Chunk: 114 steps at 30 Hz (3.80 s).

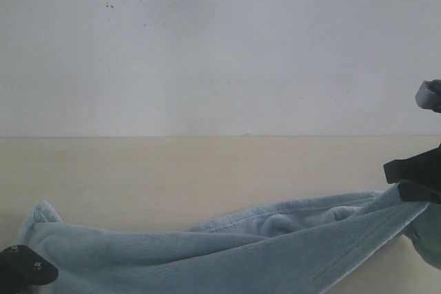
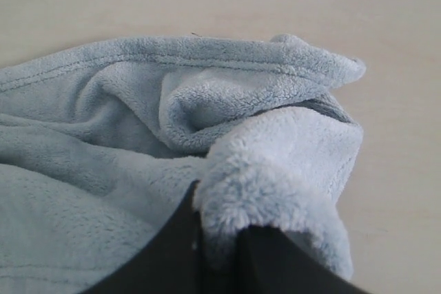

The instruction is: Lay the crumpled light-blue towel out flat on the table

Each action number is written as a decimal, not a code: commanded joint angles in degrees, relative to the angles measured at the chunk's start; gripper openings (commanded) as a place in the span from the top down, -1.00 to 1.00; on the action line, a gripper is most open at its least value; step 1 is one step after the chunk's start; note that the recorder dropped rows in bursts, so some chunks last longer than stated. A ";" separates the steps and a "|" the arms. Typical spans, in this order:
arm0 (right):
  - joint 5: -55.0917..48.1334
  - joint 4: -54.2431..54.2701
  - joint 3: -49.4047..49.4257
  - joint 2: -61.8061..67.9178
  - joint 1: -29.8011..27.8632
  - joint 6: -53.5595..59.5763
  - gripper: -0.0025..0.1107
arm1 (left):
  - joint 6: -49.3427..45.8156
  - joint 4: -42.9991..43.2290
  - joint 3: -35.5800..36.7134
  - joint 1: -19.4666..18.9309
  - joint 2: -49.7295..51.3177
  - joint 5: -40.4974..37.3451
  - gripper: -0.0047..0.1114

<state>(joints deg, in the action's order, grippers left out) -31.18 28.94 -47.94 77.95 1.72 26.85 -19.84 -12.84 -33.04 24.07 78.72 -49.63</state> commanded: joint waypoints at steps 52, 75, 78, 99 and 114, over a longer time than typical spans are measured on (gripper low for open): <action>0.93 0.40 -0.05 0.05 0.14 2.16 0.79 | 4.56 7.70 -2.42 0.01 14.99 5.73 0.85; -21.53 0.31 0.71 -0.15 0.66 6.50 0.79 | 22.63 26.86 2.46 0.01 16.63 0.48 0.85; -22.82 0.10 4.68 -1.53 3.34 6.74 0.79 | 25.08 29.45 2.46 0.01 16.63 0.07 0.85; -27.61 12.47 14.59 -9.82 6.87 15.31 -0.03 | 25.60 29.64 2.35 0.01 13.40 0.14 0.85; -32.07 9.15 10.64 -11.50 6.87 11.83 0.07 | 25.60 29.17 2.35 0.01 12.68 0.49 0.85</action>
<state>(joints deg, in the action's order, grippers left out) -62.14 41.13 -36.99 66.99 8.56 40.52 5.29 16.96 -30.77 24.07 91.95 -49.71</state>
